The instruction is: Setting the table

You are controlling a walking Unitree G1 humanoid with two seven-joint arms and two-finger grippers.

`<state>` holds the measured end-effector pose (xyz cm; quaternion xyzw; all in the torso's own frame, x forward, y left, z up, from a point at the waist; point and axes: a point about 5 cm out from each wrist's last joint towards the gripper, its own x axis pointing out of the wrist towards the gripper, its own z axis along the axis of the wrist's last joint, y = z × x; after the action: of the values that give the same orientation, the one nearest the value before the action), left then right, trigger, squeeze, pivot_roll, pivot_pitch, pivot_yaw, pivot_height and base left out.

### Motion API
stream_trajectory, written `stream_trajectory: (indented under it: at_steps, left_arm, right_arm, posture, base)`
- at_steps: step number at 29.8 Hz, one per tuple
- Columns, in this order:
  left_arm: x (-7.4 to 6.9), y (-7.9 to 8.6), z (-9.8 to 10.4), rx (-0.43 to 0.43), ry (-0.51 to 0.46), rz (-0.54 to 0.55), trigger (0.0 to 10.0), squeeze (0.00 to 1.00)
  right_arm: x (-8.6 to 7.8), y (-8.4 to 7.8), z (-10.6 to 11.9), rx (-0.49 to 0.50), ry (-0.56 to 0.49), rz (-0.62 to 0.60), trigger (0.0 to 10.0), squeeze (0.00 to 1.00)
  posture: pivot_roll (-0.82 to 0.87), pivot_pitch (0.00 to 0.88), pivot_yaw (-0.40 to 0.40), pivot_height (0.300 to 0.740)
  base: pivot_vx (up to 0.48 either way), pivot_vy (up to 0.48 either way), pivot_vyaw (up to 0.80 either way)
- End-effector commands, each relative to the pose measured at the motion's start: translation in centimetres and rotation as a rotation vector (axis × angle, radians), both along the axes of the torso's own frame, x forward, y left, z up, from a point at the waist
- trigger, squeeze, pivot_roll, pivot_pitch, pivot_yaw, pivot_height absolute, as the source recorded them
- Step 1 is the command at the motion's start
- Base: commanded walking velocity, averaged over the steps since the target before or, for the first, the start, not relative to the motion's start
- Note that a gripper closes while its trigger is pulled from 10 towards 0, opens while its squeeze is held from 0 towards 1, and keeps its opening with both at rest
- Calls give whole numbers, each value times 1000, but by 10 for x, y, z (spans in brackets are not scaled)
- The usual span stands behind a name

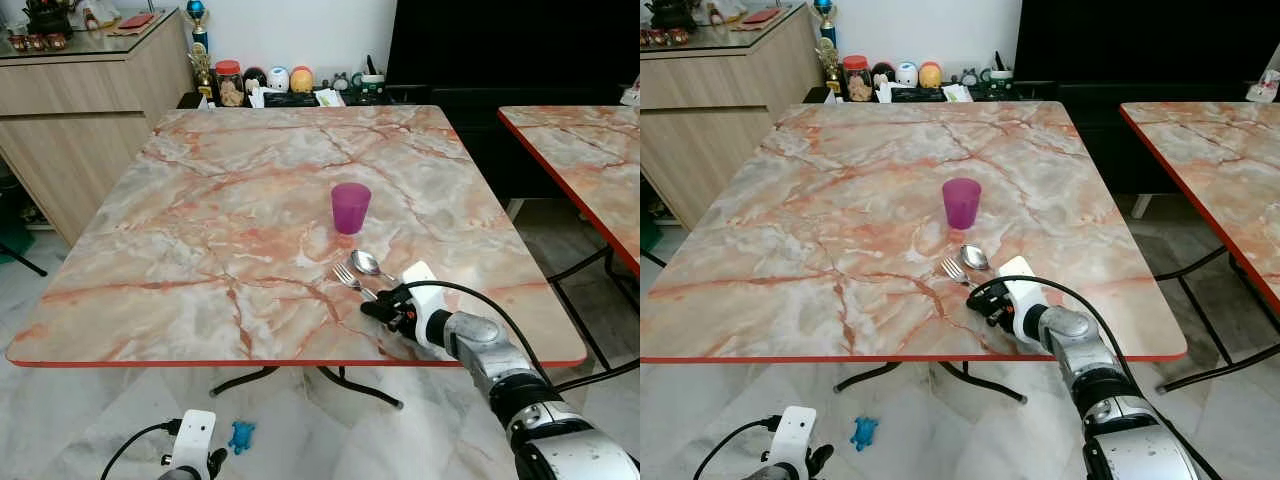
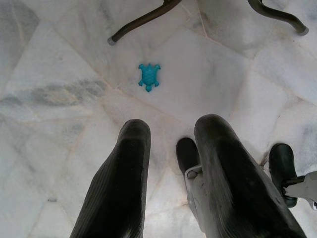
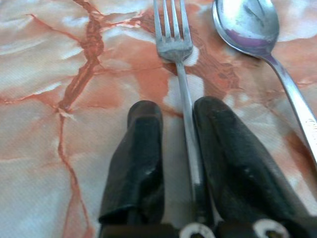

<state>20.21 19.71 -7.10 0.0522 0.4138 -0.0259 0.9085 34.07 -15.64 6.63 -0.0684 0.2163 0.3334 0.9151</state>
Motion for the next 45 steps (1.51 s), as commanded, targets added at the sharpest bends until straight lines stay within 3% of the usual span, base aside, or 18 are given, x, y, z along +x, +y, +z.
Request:
stream_trajectory:
  at_steps: [1, 19, 26, 27, 33, 37, 42, 45]
  left_arm:
    - [-6, 2, -4, 4, 33, 6, 10000, 0]
    - [-6, 4, -3, 12, 32, -3, 10000, 0]
    - [-6, 3, -3, 15, 32, -11, 10000, 0]
    - [-5, 2, -3, 16, 32, -12, 10000, 0]
    - [-3, 2, -2, 23, 29, -13, 10000, 0]
    - [-2, 2, -2, 24, 29, -14, 10000, 0]
    - [-2, 1, -1, 24, 28, -11, 10000, 0]
    - [-1, 0, -1, 24, 27, -10, 10000, 0]
  right_arm:
    - [-6, 1, -10, -10, 44, 2, 0, 0]
    - [-10, 8, -16, -16, 48, 29, 0, 0]
    - [-4, 10, -5, 15, -18, -13, 0, 0]
    - [-3, 11, -4, 16, -30, -24, 10000, 0]
    - [-1, 12, 3, 29, -91, -52, 10000, 0]
    - [4, 9, 20, 70, -191, -106, 10000, 0]
    - [11, 3, 45, 141, -334, -233, 10000, 0]
    - [10, 1, 52, 115, -397, -314, 10000, 0]
  posture:
    - [-9, 0, 7, 740]
    - [-11, 0, 12, 740]
    - [-14, 0, 13, 740]
    - [-14, 0, 13, 740]
    - [-18, 0, 15, 740]
    - [-27, 0, 18, 740]
    - [-32, 0, 17, 740]
    - [-36, 0, 19, 740]
  base:
    - [0, 0, 0]
    - [0, 0, 0]
    - [0, 0, 0]
    - [0, 0, 0]
    - [0, 0, 0]
    - [0, 0, 0]
    - [0, 0, 0]
    - [0, 0, 0]
